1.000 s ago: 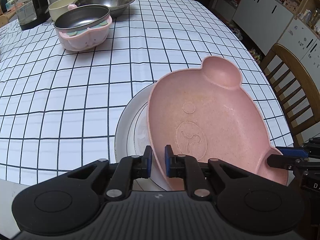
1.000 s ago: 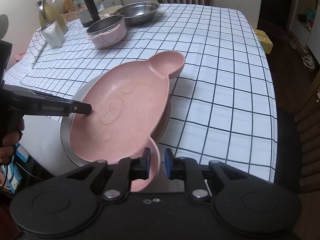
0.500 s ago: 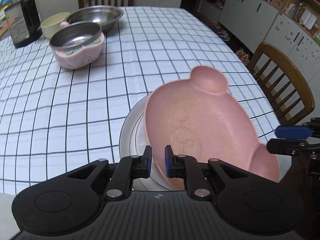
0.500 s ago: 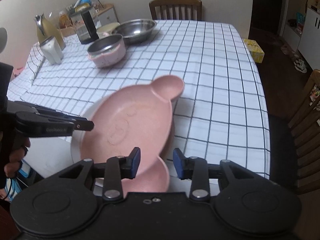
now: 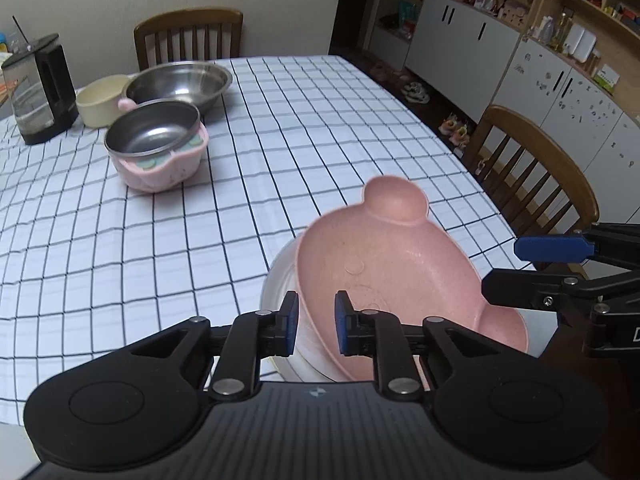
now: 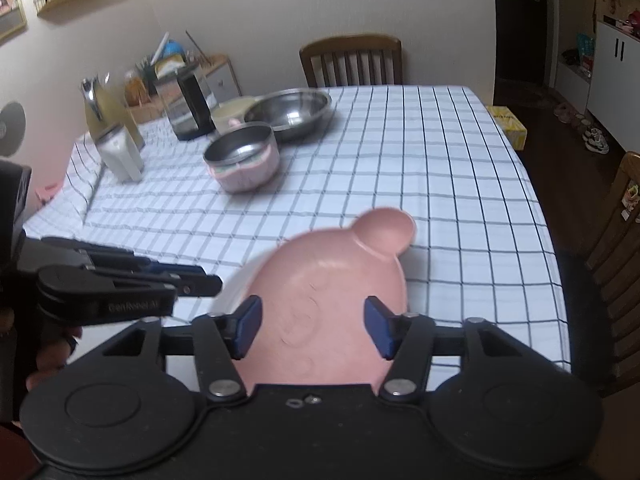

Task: Organize plates and bowls
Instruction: 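Lower the pink bear plate onto the stacked white plates, then open both grippers and pull back toward the steel bowls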

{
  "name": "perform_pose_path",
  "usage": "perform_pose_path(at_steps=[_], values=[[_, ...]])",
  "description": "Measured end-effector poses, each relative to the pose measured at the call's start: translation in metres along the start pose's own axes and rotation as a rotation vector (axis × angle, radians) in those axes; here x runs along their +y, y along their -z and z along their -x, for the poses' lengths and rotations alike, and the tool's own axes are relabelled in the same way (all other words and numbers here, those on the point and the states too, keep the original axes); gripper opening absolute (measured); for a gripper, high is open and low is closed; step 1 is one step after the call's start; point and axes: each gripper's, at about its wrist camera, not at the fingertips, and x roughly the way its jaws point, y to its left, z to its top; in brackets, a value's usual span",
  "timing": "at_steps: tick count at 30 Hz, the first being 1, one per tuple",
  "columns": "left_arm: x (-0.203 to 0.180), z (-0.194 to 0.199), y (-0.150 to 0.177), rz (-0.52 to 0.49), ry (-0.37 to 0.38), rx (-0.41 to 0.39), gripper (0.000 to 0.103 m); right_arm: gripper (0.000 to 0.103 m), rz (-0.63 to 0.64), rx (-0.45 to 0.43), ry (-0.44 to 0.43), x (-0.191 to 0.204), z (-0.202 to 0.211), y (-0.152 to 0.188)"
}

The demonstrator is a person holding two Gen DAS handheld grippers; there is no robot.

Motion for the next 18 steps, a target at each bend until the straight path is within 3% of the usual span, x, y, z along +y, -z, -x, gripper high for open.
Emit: perform_pose_path(at_steps=[3, 5, 6, 10, 13, 18], values=[[0.008, 0.010, -0.003, -0.005, 0.007, -0.025, 0.033, 0.069, -0.003, -0.035, 0.002, 0.012, 0.002, -0.006], [0.014, 0.018, -0.004, -0.013, 0.008, -0.055, 0.050, 0.077, -0.010, -0.054, 0.002, 0.019, 0.003, -0.009], [0.016, 0.022, -0.004, -0.016, 0.007, -0.070, 0.054, 0.077, -0.015, -0.062, 0.003, 0.022, 0.003, -0.010], [0.027, 0.039, -0.007, -0.037, 0.027, -0.118, 0.059, 0.083, -0.035, -0.082, -0.007, 0.037, 0.002, -0.015], [0.037, 0.050, -0.009, -0.027, 0.031, -0.156, 0.071, 0.086, -0.039, -0.102, -0.007, 0.049, 0.001, -0.020], [0.057, 0.070, -0.014, -0.014, 0.023, -0.234, 0.079, 0.098, -0.039, -0.156, 0.006, 0.069, 0.003, -0.030]])
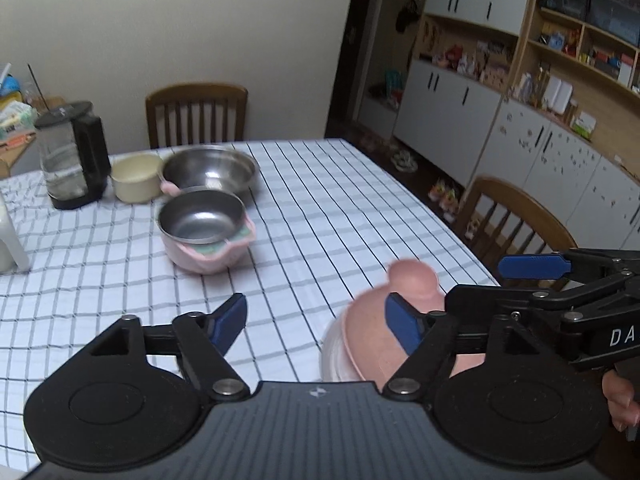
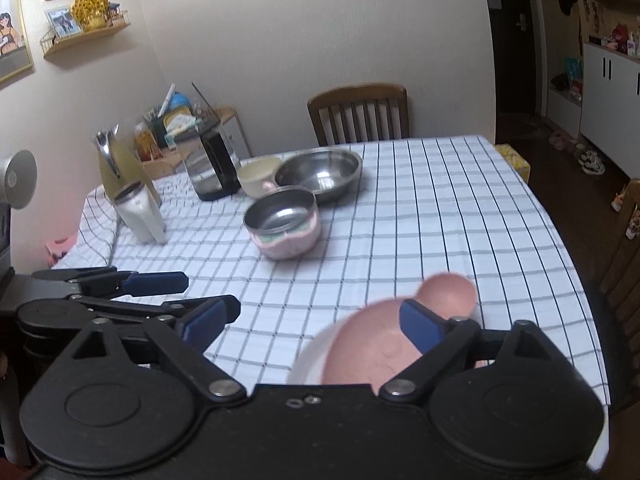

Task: Organize plates and bowls
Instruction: 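Open both grippers and pull back toward the steel bowls, then move both grippers to the large steel bowl rim and close them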

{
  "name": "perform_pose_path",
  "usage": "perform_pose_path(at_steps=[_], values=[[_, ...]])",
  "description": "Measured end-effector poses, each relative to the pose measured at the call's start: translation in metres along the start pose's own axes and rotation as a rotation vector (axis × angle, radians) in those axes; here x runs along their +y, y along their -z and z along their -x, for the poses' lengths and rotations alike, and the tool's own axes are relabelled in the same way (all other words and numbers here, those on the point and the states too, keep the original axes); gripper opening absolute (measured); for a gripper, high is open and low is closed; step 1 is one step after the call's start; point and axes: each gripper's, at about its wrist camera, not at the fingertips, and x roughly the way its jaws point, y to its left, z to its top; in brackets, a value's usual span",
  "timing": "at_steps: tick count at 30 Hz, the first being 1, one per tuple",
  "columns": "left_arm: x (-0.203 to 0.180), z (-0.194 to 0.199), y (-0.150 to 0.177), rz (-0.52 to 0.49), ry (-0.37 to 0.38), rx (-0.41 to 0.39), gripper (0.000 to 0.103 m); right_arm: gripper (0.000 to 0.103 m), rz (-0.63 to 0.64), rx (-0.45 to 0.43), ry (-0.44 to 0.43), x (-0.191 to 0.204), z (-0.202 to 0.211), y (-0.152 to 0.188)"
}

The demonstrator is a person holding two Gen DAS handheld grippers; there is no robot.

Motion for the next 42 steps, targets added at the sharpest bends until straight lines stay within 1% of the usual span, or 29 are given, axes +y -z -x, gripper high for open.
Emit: perform_pose_path(at_steps=[2, 3, 10, 14, 17, 22, 27, 38, 42], values=[[0.007, 0.005, -0.004, 0.007, -0.009, -0.021, 0.080, 0.102, 0.002, -0.020, 0.008, 0.007, 0.000, -0.005], [0.011, 0.006, -0.006, 0.008, -0.014, -0.027, 0.080, 0.103, 0.000, -0.027, 0.008, 0.010, -0.001, -0.007], [0.032, 0.011, -0.021, 0.013, -0.063, -0.054, 0.080, 0.103, 0.035, -0.057, 0.010, 0.031, -0.010, -0.028], [0.041, 0.007, -0.033, 0.012, -0.101, -0.066, 0.080, 0.103, 0.055, -0.059, 0.003, 0.037, -0.022, -0.044], [0.049, 0.000, -0.043, 0.025, -0.114, -0.071, 0.080, 0.103, 0.064, -0.053, 0.006, 0.038, -0.034, -0.056], [0.061, -0.020, -0.062, 0.044, -0.160, -0.071, 0.080, 0.103, 0.081, -0.030, 0.004, 0.035, -0.060, -0.078], [0.077, -0.051, -0.081, 0.067, -0.195, -0.045, 0.080, 0.102, 0.089, -0.005, -0.005, 0.027, -0.092, -0.102], [0.113, -0.118, -0.123, 0.117, -0.261, 0.001, 0.080, 0.097, 0.107, 0.044, -0.014, 0.005, -0.163, -0.146], [0.123, -0.141, -0.137, 0.110, -0.294, 0.012, 0.080, 0.094, 0.099, 0.074, -0.005, -0.004, -0.191, -0.159]])
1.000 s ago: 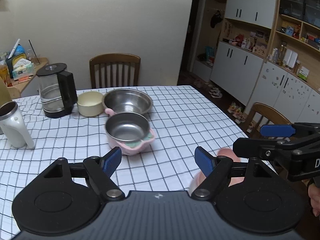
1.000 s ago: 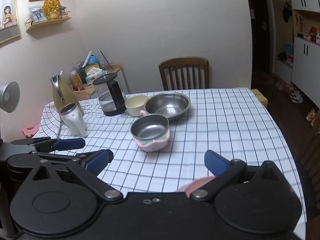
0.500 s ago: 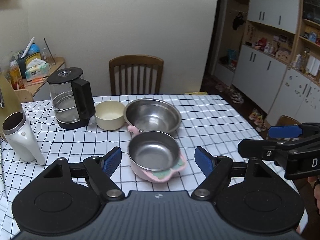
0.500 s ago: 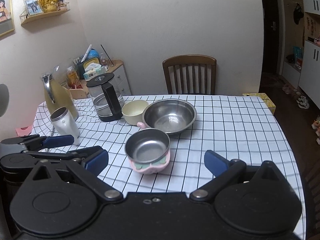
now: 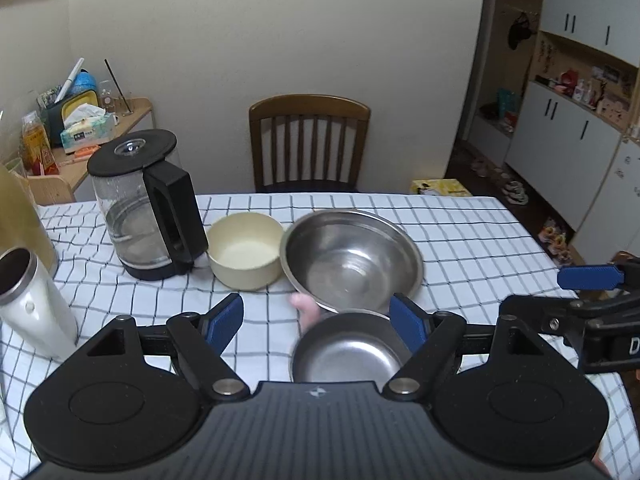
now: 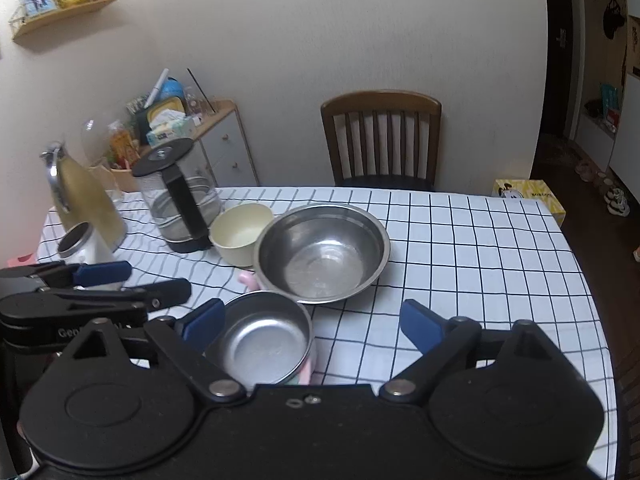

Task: Organize plates and bowls
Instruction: 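Move both grippers to the large steel bowl rim and close them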

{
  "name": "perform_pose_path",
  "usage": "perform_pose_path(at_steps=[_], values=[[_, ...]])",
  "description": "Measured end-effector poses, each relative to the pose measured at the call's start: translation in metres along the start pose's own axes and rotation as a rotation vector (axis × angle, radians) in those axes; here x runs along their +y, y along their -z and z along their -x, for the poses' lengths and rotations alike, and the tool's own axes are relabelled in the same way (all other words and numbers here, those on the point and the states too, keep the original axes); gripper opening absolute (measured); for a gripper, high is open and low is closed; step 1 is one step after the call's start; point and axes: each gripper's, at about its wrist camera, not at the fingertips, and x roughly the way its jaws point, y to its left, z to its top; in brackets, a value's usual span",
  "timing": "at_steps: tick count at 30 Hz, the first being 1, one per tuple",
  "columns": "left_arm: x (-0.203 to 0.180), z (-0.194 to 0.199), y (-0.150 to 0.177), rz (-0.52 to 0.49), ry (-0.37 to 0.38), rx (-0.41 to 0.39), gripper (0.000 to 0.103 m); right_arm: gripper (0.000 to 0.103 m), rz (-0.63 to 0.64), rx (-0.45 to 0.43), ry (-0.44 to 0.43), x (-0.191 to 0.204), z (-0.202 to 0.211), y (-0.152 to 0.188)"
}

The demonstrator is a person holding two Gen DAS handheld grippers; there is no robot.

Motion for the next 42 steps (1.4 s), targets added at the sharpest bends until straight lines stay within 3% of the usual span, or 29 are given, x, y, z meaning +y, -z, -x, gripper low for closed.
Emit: perform_pose_path(at_steps=[7, 13, 19, 27, 31, 36, 38, 42], values=[[0.002, -0.058, -0.023, -0.003, -0.041, 0.078, 0.080, 0.089, 0.007, 0.050, 0.020, -0.013, -0.049, -0.020], [0.013, -0.111, -0.042, 0.069, -0.069, 0.179, 0.079, 0.085, -0.029, 0.117, 0.039, -0.031, -0.101, -0.040], [0.018, -0.156, -0.049, 0.095, -0.099, 0.250, 0.072, 0.080, -0.073, 0.196, 0.079, -0.051, -0.151, -0.048], [0.023, -0.197, -0.042, 0.105, -0.108, 0.337, 0.053, 0.068, -0.140, 0.264, 0.117, -0.073, -0.198, -0.045], [0.021, -0.205, -0.039, 0.101, -0.109, 0.351, 0.042, 0.053, -0.167, 0.283, 0.123, -0.081, -0.212, -0.042], [0.023, -0.210, -0.038, 0.109, -0.114, 0.361, 0.029, 0.043, -0.203, 0.293, 0.096, -0.087, -0.219, -0.038], [0.022, -0.212, -0.038, 0.108, -0.115, 0.361, 0.022, 0.033, -0.210, 0.294, 0.092, -0.089, -0.221, -0.038], [0.020, -0.212, -0.041, 0.104, -0.113, 0.354, 0.015, 0.024, -0.224, 0.287, 0.068, -0.091, -0.221, -0.037]])
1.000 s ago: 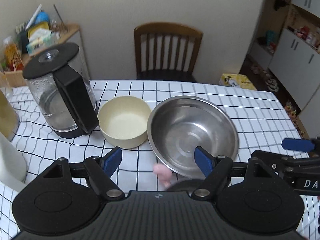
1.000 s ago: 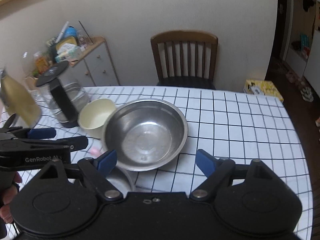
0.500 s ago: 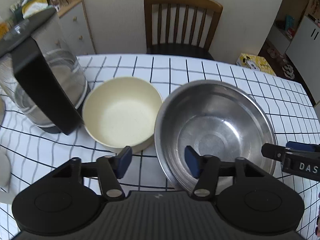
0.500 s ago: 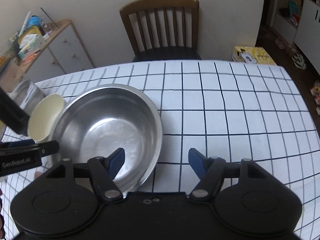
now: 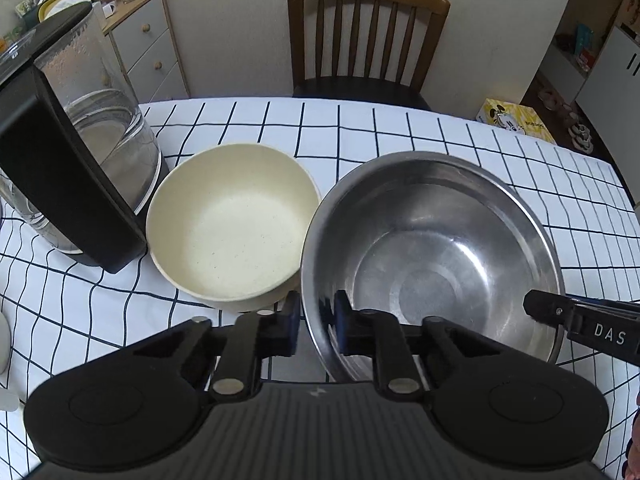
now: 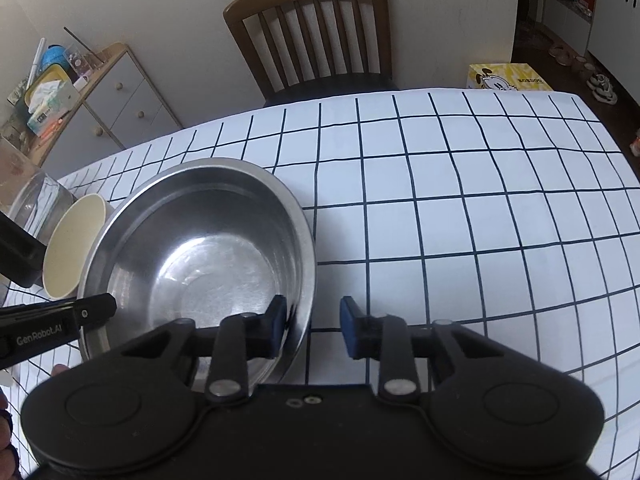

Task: Organize plates and bowls
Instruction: 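Move both grippers to the large steel bowl rim and close them, then lift the large steel bowl and carry it beside the plate stack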

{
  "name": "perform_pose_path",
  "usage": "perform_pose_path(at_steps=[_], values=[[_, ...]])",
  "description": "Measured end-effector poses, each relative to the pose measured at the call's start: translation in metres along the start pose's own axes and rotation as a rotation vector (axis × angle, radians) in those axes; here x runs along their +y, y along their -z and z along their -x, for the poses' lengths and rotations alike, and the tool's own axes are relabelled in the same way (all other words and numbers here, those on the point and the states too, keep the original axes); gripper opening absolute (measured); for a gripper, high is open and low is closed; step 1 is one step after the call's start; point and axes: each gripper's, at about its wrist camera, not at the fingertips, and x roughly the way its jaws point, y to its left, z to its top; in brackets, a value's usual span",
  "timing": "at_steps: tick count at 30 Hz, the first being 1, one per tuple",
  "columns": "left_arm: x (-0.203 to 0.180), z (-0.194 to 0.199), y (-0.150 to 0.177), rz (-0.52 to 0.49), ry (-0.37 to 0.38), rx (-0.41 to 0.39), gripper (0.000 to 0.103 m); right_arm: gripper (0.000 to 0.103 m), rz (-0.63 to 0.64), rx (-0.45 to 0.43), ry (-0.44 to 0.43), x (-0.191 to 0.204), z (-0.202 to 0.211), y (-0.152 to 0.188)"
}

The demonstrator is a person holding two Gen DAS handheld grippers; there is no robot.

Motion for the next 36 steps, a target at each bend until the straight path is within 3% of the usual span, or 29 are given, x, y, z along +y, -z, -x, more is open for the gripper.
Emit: perform_pose_path(at_steps=[2, 10, 20, 36], values=[[-0.003, 0.000, -0.001, -0.007, 0.001, -0.002, 0.015, 0.014, 0.005, -0.006, -0.013, 0.000, 0.002, 0.000], [-0.011, 0.014, -0.005, -0.019, -0.015, -0.040, 0.015, 0.013, 0.030, -0.054, -0.017, 0.001, 0.015, 0.000], [-0.008, 0.074, 0.004, -0.034, 0.034, -0.101, 0.015, 0.014, 0.024, -0.125, -0.027, 0.005, 0.075, 0.006], [0.025, 0.192, 0.090, -0.120, 0.117, -0.140, 0.015, 0.014, 0.008, -0.188, 0.051, 0.052, 0.188, 0.097]])
